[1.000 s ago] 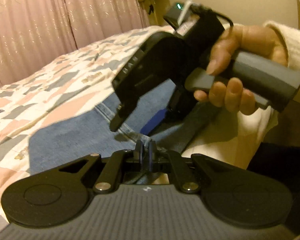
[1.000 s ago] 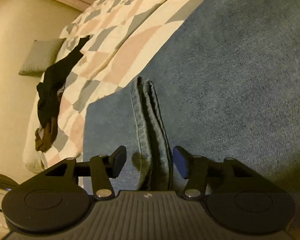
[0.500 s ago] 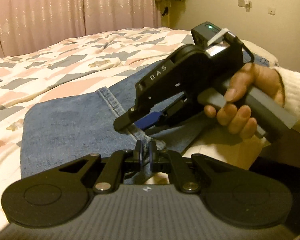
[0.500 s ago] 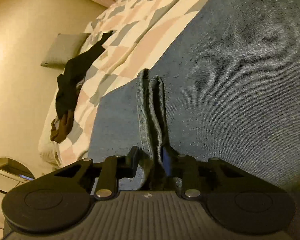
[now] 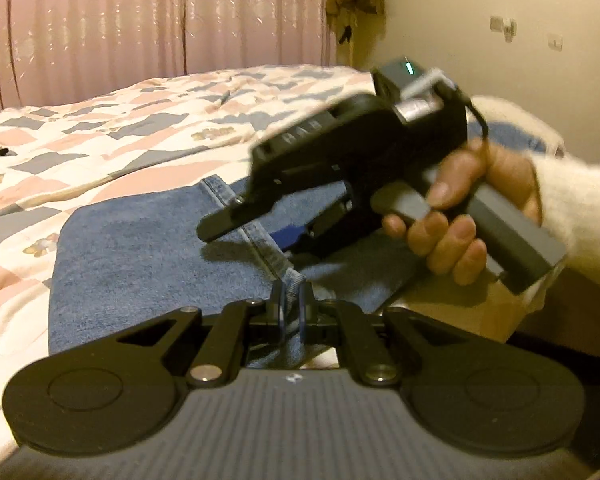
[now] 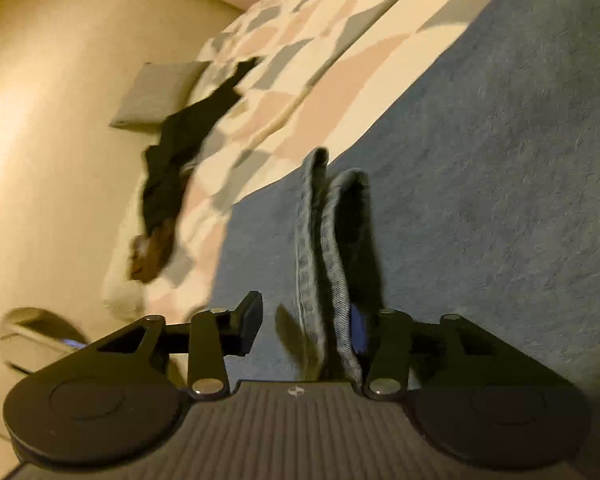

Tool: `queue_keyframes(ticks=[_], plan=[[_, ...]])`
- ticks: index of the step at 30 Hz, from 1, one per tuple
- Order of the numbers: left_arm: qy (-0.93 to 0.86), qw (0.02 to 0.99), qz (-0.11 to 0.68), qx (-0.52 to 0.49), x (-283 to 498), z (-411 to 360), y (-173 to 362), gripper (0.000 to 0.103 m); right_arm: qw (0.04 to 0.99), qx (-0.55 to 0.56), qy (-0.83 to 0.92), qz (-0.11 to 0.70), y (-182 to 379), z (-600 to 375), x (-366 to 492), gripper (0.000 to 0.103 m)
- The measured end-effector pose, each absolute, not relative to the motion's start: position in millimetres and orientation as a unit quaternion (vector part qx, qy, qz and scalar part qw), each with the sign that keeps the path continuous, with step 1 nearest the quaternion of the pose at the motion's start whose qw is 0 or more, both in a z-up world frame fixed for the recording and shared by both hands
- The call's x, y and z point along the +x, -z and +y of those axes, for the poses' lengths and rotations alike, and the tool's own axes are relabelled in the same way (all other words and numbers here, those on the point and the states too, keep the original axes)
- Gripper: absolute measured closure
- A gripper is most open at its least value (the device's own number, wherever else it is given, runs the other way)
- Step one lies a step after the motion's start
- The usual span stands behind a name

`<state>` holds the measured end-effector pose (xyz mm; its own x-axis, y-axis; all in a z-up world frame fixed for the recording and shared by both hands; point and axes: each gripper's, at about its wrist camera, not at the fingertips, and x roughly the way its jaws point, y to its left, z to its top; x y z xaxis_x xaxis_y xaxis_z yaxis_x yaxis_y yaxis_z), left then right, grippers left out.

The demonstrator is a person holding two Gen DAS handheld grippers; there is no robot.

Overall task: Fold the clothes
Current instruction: 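Fold the jeans over with the right gripper toward the left gripper, then open the left gripper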

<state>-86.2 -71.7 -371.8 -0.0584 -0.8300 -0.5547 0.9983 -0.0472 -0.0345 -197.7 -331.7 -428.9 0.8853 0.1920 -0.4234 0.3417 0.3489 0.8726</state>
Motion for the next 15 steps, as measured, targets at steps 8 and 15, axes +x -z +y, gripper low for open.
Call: queue_keyframes(ticks=[8, 15], plan=[[0.687, 0.658, 0.213, 0.221, -93, -80, 372, 0.098, 0.8, 0.545, 0.083, 0.237, 424, -326, -200, 0.086], [0.684, 0.684, 0.186, 0.173, -95, -55, 315, 0.098, 0.83, 0.494, 0.122, 0.228, 374, -334, -230, 0.087]])
